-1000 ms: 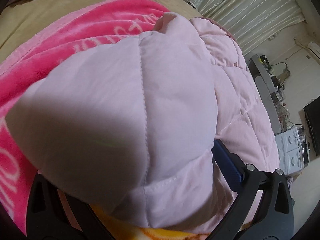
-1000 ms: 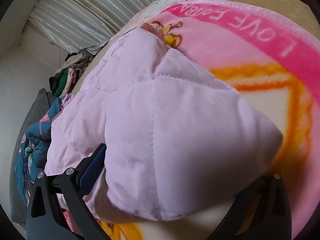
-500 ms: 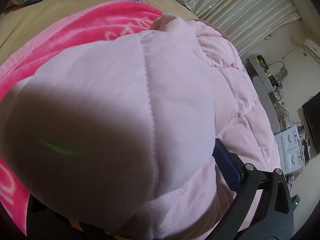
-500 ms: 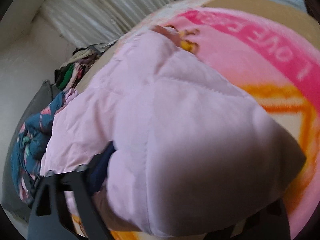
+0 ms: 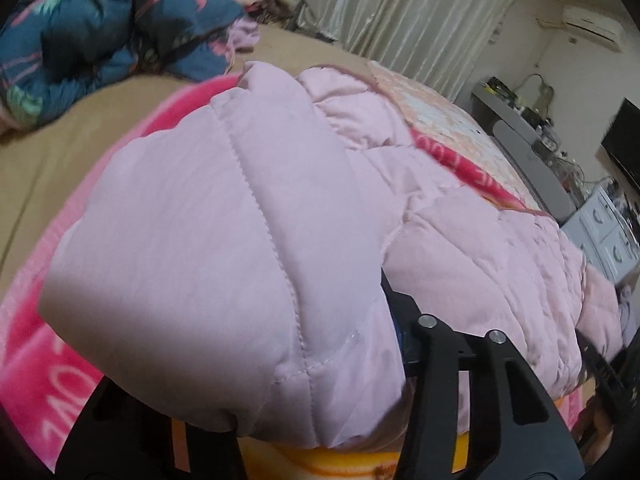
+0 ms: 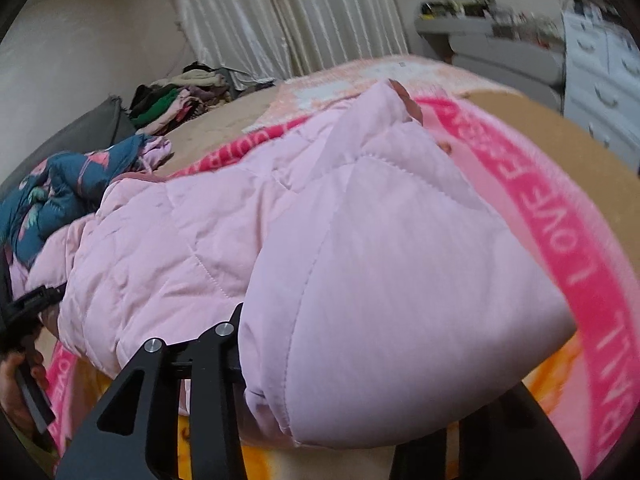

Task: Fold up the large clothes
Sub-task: 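Fold the lifted jacket half over the other half with both tools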

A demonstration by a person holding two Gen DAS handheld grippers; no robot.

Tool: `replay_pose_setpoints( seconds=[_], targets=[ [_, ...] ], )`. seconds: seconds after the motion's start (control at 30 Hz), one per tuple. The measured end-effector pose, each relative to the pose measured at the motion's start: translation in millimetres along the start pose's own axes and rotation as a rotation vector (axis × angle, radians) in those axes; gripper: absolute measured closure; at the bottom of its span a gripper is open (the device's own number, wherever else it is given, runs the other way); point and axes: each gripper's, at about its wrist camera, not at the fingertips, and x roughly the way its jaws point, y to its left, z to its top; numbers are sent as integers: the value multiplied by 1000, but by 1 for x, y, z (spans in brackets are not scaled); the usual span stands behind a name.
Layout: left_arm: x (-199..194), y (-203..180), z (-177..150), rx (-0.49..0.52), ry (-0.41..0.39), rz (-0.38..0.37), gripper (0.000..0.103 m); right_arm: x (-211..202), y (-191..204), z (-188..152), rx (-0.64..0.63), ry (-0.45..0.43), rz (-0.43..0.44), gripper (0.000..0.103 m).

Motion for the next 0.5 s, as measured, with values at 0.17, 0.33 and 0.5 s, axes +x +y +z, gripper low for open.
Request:
replay_pose_setpoints(
  seconds=[0.17, 0.33, 0.5],
  targets=[
    [-30, -13, -4, 48, -37, -16, 64, -28, 13, 2, -69, -38, 10, 66],
    [-55, -15, -13, 60, -48, -33, 64, -57, 22, -2, -108, -54, 21, 66],
    [-79, -12, -25, 66, -51, -49, 64, -85, 26, -14, -127, -58, 31, 66]
  ],
)
